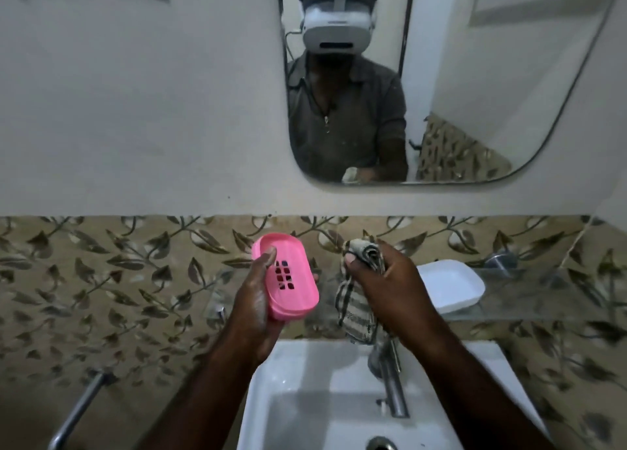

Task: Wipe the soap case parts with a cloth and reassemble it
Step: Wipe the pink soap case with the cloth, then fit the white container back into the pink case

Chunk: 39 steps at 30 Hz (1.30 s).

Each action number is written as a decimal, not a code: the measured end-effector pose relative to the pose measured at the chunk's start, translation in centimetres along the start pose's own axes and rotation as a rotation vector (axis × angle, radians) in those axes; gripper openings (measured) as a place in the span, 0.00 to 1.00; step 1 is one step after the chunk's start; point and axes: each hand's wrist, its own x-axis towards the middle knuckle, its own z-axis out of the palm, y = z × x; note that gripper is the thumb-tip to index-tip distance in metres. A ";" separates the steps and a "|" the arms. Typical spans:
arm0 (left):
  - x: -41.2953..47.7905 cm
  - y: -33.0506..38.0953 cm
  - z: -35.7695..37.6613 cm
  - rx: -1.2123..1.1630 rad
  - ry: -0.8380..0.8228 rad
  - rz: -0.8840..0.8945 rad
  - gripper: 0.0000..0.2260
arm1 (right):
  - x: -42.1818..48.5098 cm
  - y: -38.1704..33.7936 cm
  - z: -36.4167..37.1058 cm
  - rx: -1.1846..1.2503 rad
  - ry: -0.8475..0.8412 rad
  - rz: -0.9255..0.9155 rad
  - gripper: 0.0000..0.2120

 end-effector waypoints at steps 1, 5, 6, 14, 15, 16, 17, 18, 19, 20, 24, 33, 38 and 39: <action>0.5 -0.1 0.1 0.001 -0.013 -0.010 0.14 | 0.7 0.3 0.4 -0.114 0.020 -0.047 0.08; 1.9 -0.5 0.2 0.008 -0.011 -0.045 0.17 | 1.8 3.0 1.4 -0.739 0.021 -0.053 0.19; 2.0 -0.7 0.2 0.015 -0.010 -0.059 0.21 | 1.7 3.6 1.5 -0.822 0.024 -0.051 0.23; 2.9 -1.6 0.2 0.033 -0.071 -0.097 0.28 | 0.4 3.1 -1.0 -0.833 0.225 -0.158 0.23; 3.0 -1.5 0.0 0.035 -0.086 -0.099 0.29 | 0.0 3.3 -1.8 -0.857 0.199 -0.127 0.24; 3.1 -1.5 -0.1 0.033 -0.095 -0.100 0.30 | -0.6 3.5 -2.5 -0.880 0.140 -0.084 0.28; 3.2 -1.5 -0.3 0.024 -0.096 -0.099 0.32 | -1.1 3.8 -3.2 -0.907 0.072 -0.051 0.31; 3.3 -1.5 -0.4 0.006 -0.095 -0.100 0.33 | -1.6 4.3 -3.7 -0.944 0.007 -0.023 0.33; 3.4 -1.6 -0.5 -0.017 -0.089 -0.104 0.35 | -2.0 4.8 -4.0 -0.988 -0.053 -0.003 0.34; 3.5 -1.7 -0.6 -0.044 -0.080 -0.111 0.36 | -2.4 5.2 -4.1 -1.028 -0.089 -0.014 0.34; 3.8 -2.0 -1.2 -0.108 -0.100 -0.125 0.32 | -2.8 7.1 -4.1 -1.063 -0.039 -0.200 0.37; 3.8 -2.1 -1.7 -0.113 -0.179 -0.101 0.29 | -2.9 -0.1 -3.7 -0.919 0.022 -0.272 0.18; 3.6 -1.8 -2.0 -0.095 -0.197 -0.115 0.29 | -2.7 -8.0 -1.6 -0.623 -0.087 -0.307 0.10; 3.4 -1.8 -1.9 -0.099 -0.214 -0.117 0.30 | -2.5 -8.9 -1.1 -0.502 -0.129 -0.309 0.09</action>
